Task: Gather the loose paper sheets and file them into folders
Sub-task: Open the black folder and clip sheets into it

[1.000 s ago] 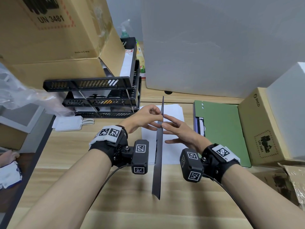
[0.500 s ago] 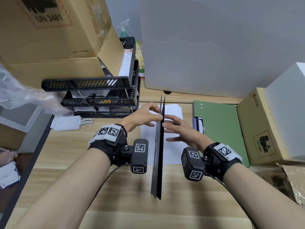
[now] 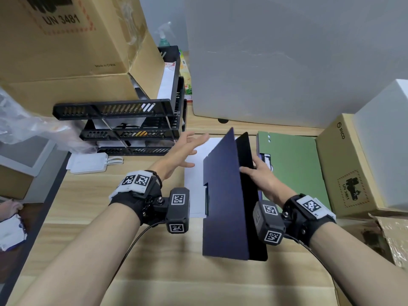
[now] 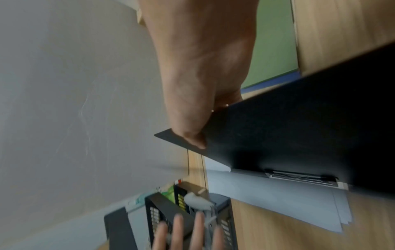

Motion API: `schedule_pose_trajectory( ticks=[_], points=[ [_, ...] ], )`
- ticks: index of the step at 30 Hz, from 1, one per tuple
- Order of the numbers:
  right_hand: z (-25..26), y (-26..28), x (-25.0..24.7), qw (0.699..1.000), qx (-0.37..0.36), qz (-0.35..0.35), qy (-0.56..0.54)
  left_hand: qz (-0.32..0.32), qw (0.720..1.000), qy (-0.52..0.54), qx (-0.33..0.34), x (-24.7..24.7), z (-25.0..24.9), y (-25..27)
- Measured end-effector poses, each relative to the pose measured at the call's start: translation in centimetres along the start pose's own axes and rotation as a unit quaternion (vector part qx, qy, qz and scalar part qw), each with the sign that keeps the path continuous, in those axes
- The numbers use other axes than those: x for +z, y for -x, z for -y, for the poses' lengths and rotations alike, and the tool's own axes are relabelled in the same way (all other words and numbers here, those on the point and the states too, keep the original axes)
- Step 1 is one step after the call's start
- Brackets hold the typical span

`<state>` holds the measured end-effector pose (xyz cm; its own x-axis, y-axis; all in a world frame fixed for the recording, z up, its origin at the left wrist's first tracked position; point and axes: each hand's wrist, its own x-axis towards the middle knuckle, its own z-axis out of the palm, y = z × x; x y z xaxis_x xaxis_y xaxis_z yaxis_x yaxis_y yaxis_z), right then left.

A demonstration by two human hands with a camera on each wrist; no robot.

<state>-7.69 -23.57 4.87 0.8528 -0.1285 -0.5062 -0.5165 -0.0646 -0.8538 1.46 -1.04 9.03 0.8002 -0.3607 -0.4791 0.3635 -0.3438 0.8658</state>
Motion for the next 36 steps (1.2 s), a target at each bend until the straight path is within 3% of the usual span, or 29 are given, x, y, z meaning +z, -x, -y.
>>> schedule_pose_trajectory(
  ticks=[4, 7, 13, 16, 19, 22, 24, 30, 33, 36],
  points=[
    [2.0, 0.5, 2.0, 0.995, -0.044, 0.002, 0.088, 0.068, 0.996, -0.052, -0.013, 2.4, -1.3, -0.1],
    [3.5, 0.3, 3.6, 0.985, -0.075, 0.022, 0.151, 0.071, 0.993, -0.094, -0.008, 4.4, -1.4, -0.3],
    [4.5, 0.2, 3.3, 0.995, -0.047, 0.041, 0.081, 0.075, 0.995, -0.06, 0.012, 2.1, -1.8, -0.2],
    [4.0, -0.1, 2.5, 0.997, -0.032, 0.032, 0.069, 0.017, 0.999, -0.041, -0.001, -0.5, -1.2, 0.3],
    [2.3, -0.4, 1.7, 0.999, -0.002, 0.022, 0.049, -0.084, 0.996, -0.002, -0.037, -3.3, 1.0, 0.8],
    [0.2, -0.8, 0.7, 0.999, 0.033, -0.003, 0.014, -0.237, 0.968, -0.011, -0.081, -6.1, 3.5, 1.3],
    [-1.1, -1.1, -0.1, 0.999, 0.043, -0.02, -0.009, -0.294, 0.951, -0.037, -0.093, -8.0, 5.2, 1.4],
    [-4.8, -2.1, -1.2, 0.994, 0.108, -0.012, 0.017, -0.361, 0.907, -0.134, -0.172, -11.9, 10.3, 1.5],
    [-6.7, -2.3, -0.7, 0.985, 0.16, -0.003, 0.067, -0.39, 0.881, -0.142, -0.229, -11.5, 12.3, 1.7],
    [-7.9, -2.3, -0.2, 0.977, 0.189, -0.044, 0.083, -0.402, 0.849, -0.216, -0.265, -10.1, 13.3, 1.1]
  ],
)
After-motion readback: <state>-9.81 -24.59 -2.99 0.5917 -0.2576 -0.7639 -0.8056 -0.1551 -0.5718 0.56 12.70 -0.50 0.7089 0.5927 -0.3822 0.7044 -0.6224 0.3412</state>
